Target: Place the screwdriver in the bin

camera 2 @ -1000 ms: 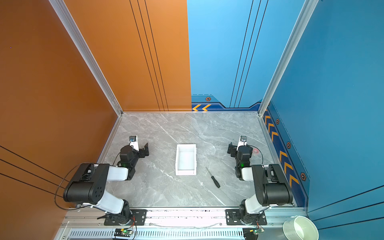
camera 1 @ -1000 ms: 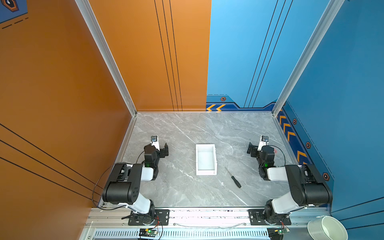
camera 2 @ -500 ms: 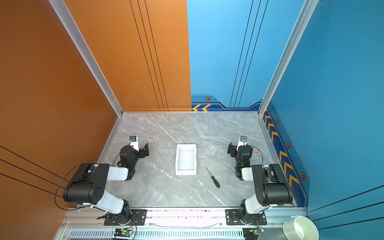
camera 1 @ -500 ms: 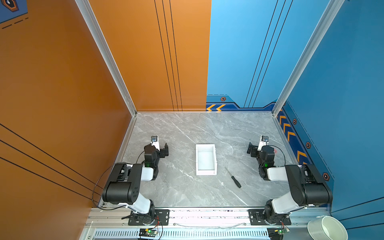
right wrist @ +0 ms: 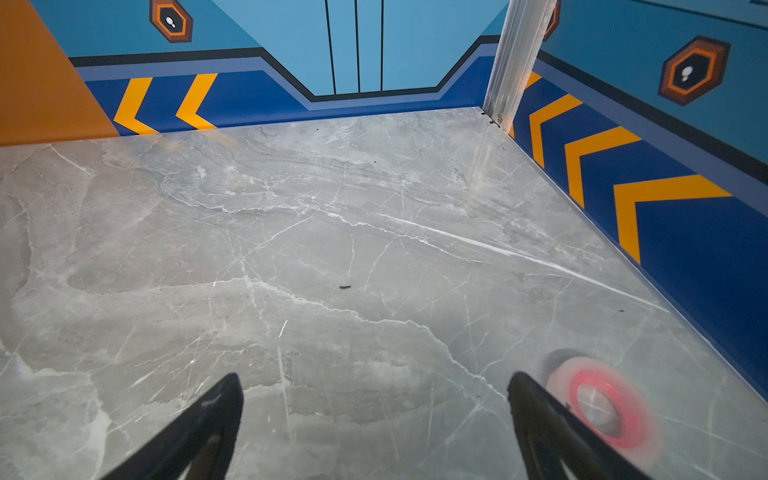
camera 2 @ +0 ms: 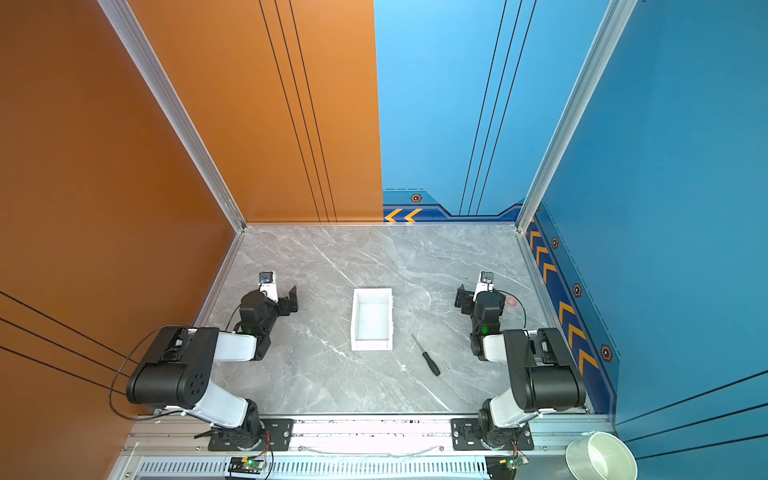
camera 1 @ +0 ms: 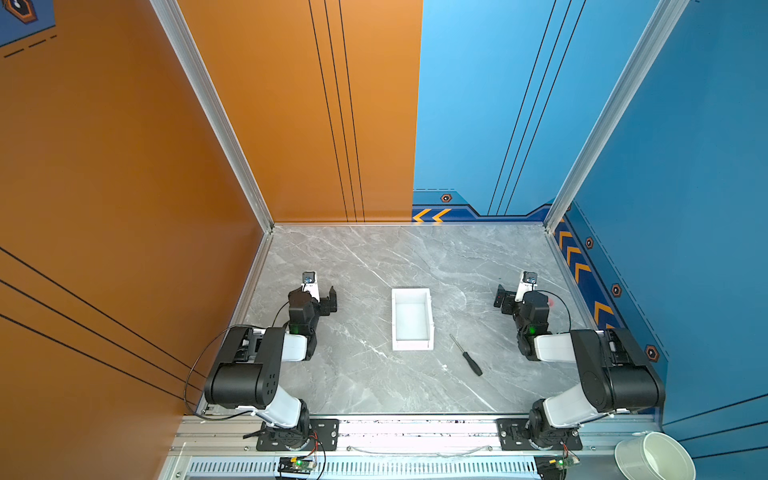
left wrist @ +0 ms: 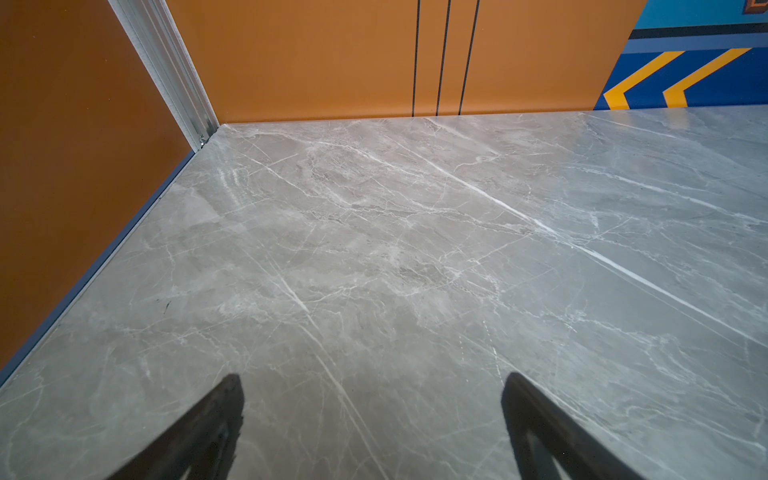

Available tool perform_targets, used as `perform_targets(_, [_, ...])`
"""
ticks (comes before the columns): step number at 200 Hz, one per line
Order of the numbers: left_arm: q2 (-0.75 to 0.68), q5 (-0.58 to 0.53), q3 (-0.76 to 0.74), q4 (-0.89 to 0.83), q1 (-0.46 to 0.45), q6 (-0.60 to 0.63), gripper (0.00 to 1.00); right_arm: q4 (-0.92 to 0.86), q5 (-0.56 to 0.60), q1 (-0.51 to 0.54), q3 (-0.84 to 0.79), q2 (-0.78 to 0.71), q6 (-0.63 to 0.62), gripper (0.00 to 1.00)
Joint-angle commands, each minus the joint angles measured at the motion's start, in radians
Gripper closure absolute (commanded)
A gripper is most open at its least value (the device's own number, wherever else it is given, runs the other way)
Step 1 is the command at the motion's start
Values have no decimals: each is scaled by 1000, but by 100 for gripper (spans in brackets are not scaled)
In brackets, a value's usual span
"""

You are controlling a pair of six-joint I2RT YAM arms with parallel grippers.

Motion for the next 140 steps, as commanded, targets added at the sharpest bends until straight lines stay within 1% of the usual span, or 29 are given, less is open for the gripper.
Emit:
perform_targets(1, [9, 20, 16, -8, -1, 17, 2, 17, 28, 6, 16, 13, -10, 0])
perform_targets(32, [-4, 6, 7, -4, -17, 32, 2, 23, 49, 7, 12, 12, -2, 0])
perform_targets(44, [-33, 15, 1, -8, -22, 42, 2, 19, 129, 24, 13, 7, 5, 0])
perform_targets(56, [-62, 35, -15, -9, -23, 48, 2, 11, 175, 26, 12, -10, 21, 0])
perform_targets(66, [-97, 44, -23, -26, -23, 52, 2, -20, 172, 21, 13, -26, 32, 0])
perform_targets(78, [-145, 58, -22, -67, -24, 58, 2, 22, 178, 26, 5, -14, 22, 0])
perform_targets(89, [-182, 66, -12, -112, -27, 63, 2, -6, 180, 31, 12, -21, 20, 0])
perform_targets(112, [-238, 63, 8, -189, -28, 65, 2, -4, 180, 46, 15, -34, -4, 0])
perform_targets(120, [-260, 62, 20, -219, -30, 71, 2, -71, 196, 55, 34, -75, -13, 0])
perform_targets(132, [-281, 53, 44, -268, -33, 76, 2, -213, 201, 58, 80, -151, -13, 0])
perform_targets(140, [-289, 37, 65, -303, -35, 79, 2, -306, 224, 63, 115, -193, -4, 0])
